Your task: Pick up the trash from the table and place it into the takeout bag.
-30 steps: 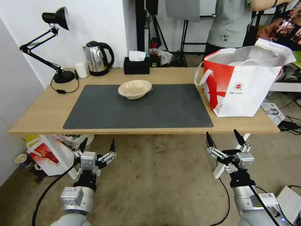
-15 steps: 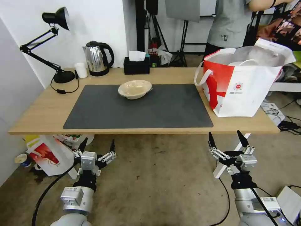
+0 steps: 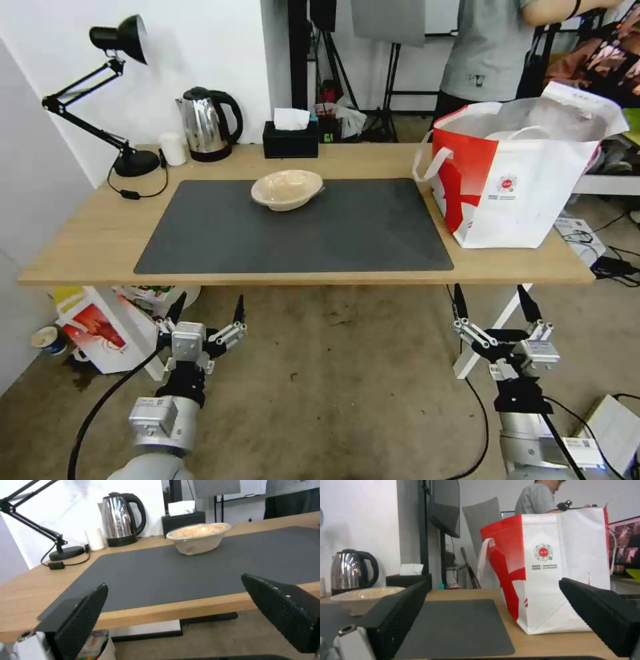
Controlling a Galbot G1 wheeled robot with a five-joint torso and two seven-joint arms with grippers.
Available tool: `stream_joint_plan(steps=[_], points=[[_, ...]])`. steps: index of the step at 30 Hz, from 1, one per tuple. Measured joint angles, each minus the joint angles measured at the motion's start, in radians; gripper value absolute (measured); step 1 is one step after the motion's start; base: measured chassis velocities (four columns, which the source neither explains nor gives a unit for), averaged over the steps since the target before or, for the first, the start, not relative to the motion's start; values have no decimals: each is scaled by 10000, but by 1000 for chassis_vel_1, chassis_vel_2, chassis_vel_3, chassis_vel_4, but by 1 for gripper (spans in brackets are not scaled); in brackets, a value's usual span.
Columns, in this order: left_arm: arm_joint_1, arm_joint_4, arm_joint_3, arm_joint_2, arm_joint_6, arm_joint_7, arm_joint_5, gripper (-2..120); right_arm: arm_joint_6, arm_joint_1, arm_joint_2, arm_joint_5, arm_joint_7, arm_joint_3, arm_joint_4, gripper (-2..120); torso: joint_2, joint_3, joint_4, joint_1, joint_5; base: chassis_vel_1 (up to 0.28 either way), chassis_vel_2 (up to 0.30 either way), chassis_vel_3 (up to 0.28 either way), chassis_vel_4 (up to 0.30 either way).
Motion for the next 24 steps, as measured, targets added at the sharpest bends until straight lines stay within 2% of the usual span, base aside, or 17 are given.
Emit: stream_joint_plan(steps=[24], points=[[0, 0, 0, 0, 0, 0, 0, 100, -25, 133, 96, -351, -54, -231, -328, 100, 0, 0, 0, 0, 0, 0, 0, 0, 0]])
